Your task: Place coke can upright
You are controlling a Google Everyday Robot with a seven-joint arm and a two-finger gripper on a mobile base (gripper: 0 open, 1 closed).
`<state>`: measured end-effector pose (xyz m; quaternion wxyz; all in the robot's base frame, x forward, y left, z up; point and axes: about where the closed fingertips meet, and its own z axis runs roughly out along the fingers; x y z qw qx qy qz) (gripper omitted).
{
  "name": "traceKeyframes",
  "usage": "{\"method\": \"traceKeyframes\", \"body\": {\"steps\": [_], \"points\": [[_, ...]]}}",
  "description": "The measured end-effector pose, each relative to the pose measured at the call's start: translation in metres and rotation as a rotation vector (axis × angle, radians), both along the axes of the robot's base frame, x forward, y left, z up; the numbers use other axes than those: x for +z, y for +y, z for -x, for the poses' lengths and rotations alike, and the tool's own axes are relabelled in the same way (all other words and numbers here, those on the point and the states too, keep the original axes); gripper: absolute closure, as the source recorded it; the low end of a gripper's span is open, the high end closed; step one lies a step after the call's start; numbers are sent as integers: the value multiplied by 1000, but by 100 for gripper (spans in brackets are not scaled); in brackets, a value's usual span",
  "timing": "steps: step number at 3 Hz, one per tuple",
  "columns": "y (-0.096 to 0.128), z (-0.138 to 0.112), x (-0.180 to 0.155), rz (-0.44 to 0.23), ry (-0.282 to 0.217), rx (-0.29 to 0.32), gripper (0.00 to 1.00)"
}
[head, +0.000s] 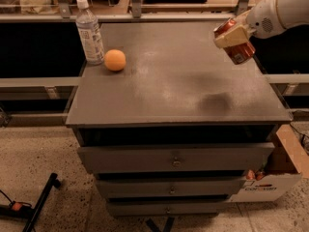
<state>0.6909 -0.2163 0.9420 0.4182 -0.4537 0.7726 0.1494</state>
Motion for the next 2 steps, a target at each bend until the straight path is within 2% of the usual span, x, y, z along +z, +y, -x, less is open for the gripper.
{"method": "traceKeyframes", "body": {"steps": [1,2], "points": [[20,5,10,-49,-45,69,100],[18,3,6,-89,-43,73,100]]}}
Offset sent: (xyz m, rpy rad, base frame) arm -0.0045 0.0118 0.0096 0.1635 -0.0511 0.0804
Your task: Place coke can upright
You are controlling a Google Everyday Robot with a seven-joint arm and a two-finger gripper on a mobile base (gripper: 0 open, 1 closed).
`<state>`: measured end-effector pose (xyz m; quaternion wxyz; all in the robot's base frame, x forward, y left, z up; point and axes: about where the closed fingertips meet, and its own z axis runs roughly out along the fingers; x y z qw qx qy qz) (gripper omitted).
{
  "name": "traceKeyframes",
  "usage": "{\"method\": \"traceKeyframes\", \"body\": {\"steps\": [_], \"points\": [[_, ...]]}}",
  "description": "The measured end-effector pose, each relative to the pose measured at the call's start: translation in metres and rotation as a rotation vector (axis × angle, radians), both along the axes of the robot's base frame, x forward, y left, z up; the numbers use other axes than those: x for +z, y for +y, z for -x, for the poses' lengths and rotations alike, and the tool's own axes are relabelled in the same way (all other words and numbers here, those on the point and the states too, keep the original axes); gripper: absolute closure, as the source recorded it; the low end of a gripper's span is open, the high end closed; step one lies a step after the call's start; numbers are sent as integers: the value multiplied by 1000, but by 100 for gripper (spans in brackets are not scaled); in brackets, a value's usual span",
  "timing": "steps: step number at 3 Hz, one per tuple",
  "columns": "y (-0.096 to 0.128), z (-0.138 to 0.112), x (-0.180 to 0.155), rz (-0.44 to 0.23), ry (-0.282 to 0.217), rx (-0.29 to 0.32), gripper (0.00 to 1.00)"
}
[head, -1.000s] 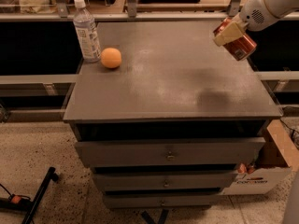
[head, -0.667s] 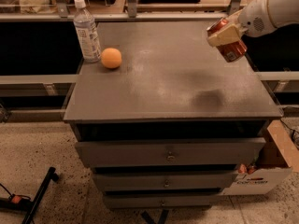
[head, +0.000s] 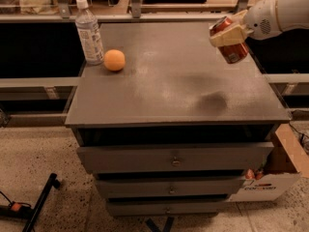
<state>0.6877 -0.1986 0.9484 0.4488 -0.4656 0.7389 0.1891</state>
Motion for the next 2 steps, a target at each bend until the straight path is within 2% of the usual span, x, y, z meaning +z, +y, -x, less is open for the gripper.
{"method": "traceKeyframes", "body": {"steps": [1,2], "points": [[-7,-5,-5,-214,-14,31,100],[-5,-7,-2,-505,-25,99,100]]}}
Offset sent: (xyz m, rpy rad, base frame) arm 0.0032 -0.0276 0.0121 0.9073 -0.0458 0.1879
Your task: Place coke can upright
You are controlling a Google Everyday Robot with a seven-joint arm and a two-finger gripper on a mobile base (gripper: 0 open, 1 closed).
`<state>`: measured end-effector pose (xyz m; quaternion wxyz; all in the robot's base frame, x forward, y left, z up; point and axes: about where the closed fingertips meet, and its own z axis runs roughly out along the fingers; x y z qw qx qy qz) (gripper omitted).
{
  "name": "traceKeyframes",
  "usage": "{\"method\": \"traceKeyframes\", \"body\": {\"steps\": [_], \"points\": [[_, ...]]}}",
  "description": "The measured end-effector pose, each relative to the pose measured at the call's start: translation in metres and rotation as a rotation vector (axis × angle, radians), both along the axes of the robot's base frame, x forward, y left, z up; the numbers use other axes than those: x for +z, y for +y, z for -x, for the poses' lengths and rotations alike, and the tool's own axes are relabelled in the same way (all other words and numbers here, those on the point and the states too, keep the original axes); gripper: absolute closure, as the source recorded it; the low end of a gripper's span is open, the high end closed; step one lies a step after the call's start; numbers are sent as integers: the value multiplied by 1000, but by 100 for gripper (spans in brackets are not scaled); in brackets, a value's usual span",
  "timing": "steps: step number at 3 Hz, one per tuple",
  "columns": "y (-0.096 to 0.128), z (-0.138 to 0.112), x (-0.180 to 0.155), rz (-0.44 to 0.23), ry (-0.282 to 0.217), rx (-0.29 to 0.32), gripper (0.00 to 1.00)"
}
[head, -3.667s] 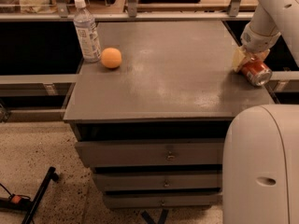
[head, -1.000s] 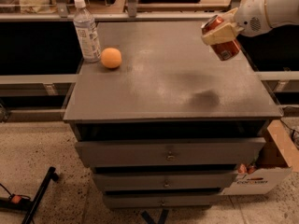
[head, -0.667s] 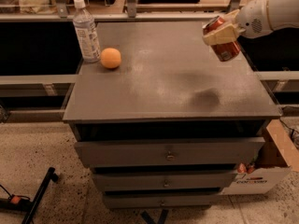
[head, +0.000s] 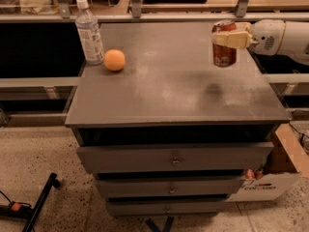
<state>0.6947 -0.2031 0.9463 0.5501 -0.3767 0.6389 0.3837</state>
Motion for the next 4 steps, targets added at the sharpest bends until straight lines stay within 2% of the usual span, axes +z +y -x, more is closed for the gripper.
{"method": "traceKeyframes", "body": {"steps": [1,2,3,4], "points": [[-2,1,8,-208,-20,58,100],[1,1,10,-231,-20,69,100],[2,1,7,-190,-21,63,100],[1,1,6,-187,-21,62,100]]}}
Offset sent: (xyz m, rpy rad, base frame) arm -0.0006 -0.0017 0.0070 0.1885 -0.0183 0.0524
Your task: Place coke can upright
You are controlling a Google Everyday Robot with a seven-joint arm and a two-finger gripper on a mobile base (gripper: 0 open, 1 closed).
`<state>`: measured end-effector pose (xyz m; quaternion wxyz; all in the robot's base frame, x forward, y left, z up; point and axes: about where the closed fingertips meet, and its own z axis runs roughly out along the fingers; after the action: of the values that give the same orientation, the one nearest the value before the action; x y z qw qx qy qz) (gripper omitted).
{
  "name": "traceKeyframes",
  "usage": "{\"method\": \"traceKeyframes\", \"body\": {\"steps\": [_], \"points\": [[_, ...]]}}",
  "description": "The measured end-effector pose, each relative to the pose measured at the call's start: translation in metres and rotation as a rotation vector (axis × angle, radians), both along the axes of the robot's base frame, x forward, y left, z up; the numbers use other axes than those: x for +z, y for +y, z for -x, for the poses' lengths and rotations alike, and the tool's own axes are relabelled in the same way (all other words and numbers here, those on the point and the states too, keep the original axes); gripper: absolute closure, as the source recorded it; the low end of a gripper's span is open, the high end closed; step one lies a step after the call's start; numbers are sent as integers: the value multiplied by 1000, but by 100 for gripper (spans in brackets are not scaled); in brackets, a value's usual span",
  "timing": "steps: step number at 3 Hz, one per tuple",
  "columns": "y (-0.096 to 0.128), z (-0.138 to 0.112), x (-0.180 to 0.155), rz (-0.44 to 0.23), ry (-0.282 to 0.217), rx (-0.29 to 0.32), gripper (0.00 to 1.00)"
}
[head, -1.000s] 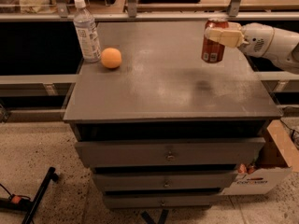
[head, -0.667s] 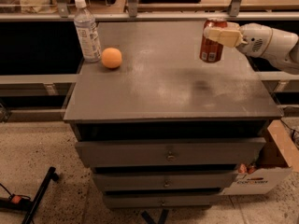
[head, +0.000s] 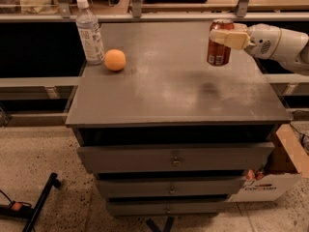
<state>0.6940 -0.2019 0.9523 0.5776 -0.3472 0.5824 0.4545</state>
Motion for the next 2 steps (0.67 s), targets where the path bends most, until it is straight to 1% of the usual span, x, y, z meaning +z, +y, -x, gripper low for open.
{"method": "traceKeyframes", "body": {"steps": [2], "points": [[-24,-5,-35,-28,-29,-34,100]]}}
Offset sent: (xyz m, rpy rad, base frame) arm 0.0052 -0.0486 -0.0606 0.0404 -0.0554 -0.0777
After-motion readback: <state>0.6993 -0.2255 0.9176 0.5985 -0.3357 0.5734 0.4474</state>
